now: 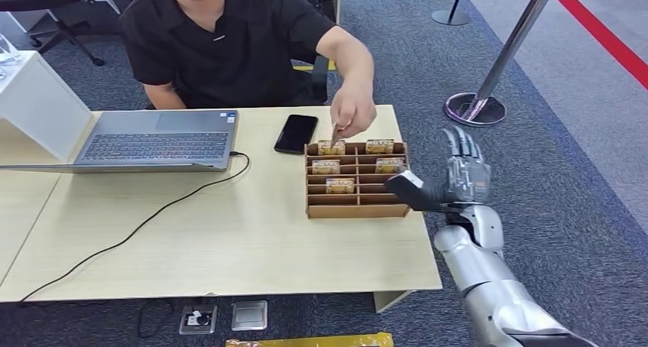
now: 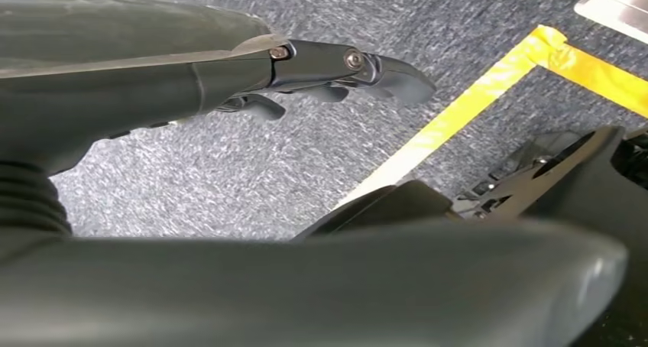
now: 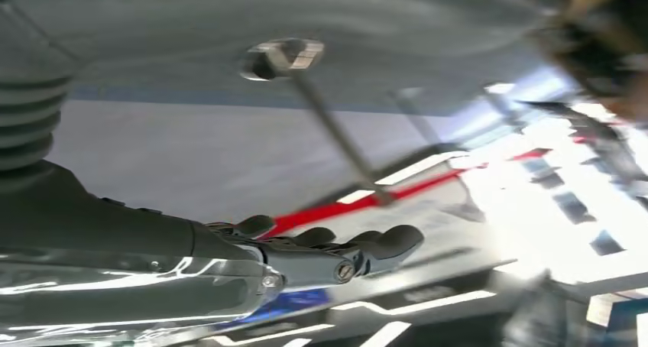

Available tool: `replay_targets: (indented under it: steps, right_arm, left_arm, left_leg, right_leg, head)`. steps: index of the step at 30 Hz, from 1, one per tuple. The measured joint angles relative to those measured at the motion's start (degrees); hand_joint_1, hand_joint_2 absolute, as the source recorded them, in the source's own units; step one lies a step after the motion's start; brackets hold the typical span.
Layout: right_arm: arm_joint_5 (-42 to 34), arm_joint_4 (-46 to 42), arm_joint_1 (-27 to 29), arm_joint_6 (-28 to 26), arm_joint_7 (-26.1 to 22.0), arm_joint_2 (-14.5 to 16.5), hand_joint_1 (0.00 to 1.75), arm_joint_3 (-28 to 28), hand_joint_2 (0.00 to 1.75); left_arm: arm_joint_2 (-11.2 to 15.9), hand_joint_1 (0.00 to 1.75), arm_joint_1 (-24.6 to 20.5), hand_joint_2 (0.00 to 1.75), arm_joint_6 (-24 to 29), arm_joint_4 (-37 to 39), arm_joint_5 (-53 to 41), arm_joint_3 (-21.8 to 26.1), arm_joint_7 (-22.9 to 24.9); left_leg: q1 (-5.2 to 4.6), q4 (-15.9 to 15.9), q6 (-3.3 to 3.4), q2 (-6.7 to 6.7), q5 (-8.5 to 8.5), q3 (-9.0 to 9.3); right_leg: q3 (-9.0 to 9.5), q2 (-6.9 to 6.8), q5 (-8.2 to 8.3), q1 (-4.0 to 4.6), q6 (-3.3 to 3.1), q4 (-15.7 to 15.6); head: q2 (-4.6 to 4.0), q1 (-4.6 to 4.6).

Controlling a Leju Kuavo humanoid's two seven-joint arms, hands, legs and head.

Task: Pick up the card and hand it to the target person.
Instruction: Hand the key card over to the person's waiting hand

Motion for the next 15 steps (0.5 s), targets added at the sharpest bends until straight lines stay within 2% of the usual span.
replay_targets:
  steps: [7,9,11,12,13,15]
  right_arm:
    - [2.88,13.01,3.15,0.0,7.65,-3.9,0.03,-15.23,0.0]
    - [2.63,17.15,4.55,0.04,9.75,-4.76,0.5,-18.25,0.0]
    - [2.36,20.76,5.75,0.35,11.43,-5.52,1.34,-20.51,0.0]
    - [2.22,22.4,6.21,0.84,12.41,-5.84,1.54,-21.37,0.0]
    - [2.11,23.93,6.72,1.53,13.43,-6.15,1.75,-22.15,0.44]
    - [2.14,26.61,8.03,3.68,16.03,-6.48,1.75,-23.57,1.31]
  left_arm:
    - [-0.01,0.03,0.22,0.0,-0.54,0.07,0.08,0.33,0.08]
    - [-0.01,0.41,0.21,0.0,-0.95,0.07,0.08,0.34,0.1]
    - [-0.01,1.21,0.16,0.0,-1.38,0.07,0.08,0.34,0.11]
    - [-0.01,1.46,0.08,0.44,-1.62,0.08,0.08,0.34,0.1]
    - [-0.02,1.7,-0.01,0.87,-1.9,0.1,0.08,0.34,0.07]
    - [-0.01,1.75,-0.15,1.75,-2.59,0.13,0.08,0.37,-0.09]
  left_leg:
    - [0.0,-0.02,-0.01,-0.02,-0.03,-0.02]
    - [0.0,-0.04,-0.02,-0.02,-0.03,-0.04]
    - [0.0,-0.06,-0.03,0.01,-0.04,-0.05]
    - [0.01,-0.07,-0.03,0.03,-0.04,-0.04]
    - [0.01,-0.07,-0.03,0.02,-0.04,-0.03]
    - [0.01,-0.07,-0.03,-0.01,-0.04,-0.03]
  right_leg:
    - [-0.03,-0.02,-0.01,0.01,0.0,-0.01]
    - [-0.05,-0.01,-0.01,0.01,0.0,0.0]
    - [-0.08,0.03,-0.01,0.01,-0.01,0.0]
    - [-0.08,0.05,-0.02,0.01,-0.01,0.0]
    - [-0.07,0.04,-0.02,0.01,-0.01,0.0]
    - [-0.05,0.0,-0.04,0.01,-0.01,0.0]
  head:
    - [0.0,-0.05]
    - [0.0,-0.03]
    - [0.01,-0.04]
    - [0.01,-0.08]
    - [0.0,-0.09]
    - [0.01,-0.02]
